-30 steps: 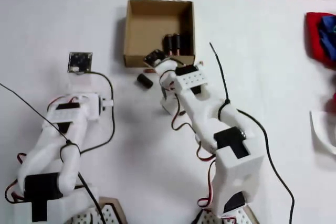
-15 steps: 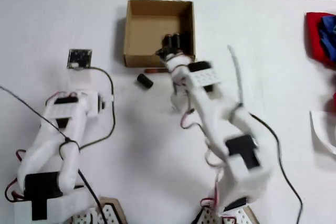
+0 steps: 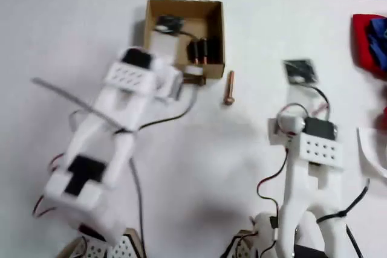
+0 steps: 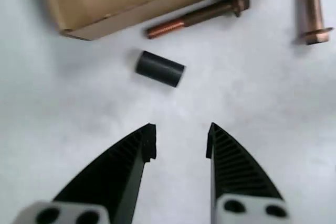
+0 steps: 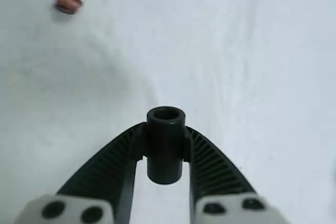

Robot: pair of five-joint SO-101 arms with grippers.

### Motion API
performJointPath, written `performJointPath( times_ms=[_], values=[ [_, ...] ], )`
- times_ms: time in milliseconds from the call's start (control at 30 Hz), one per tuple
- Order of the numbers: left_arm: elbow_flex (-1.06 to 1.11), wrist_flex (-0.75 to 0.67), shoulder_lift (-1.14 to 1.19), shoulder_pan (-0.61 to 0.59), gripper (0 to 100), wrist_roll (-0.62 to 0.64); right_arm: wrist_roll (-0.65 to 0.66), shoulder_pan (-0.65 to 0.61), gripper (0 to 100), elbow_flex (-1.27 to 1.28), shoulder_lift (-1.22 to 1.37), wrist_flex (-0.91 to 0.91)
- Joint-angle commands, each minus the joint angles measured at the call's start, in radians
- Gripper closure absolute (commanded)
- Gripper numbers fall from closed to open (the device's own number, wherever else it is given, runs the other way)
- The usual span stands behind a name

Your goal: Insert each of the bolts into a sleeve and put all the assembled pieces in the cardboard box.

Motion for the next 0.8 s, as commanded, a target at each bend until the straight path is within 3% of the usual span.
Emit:
performJointPath(
  times_ms=[0, 100, 200, 533, 767],
  values=[
    [-0.325, 0.127, 0.190, 0.133, 82, 0.180, -0.054, 0.077, 97.4, 0.043, -0.044, -0.056],
    [-0.524, 0.204, 0.365, 0.215, 82, 0.353, -0.040, 0.084, 97.4, 0.086, -0.044, -0.113],
    [-0.707, 0.229, 0.523, 0.241, 82, 0.437, -0.017, 0.085, 97.4, 0.127, -0.044, -0.179],
    [-1.245, 0.244, 0.827, 0.247, 82, 0.445, -0.009, 0.084, 97.4, 0.299, -0.044, -0.343],
    [-1.288, 0.176, 0.931, 0.275, 82, 0.440, -0.009, 0.084, 97.4, 0.399, -0.044, -0.452]
  ],
)
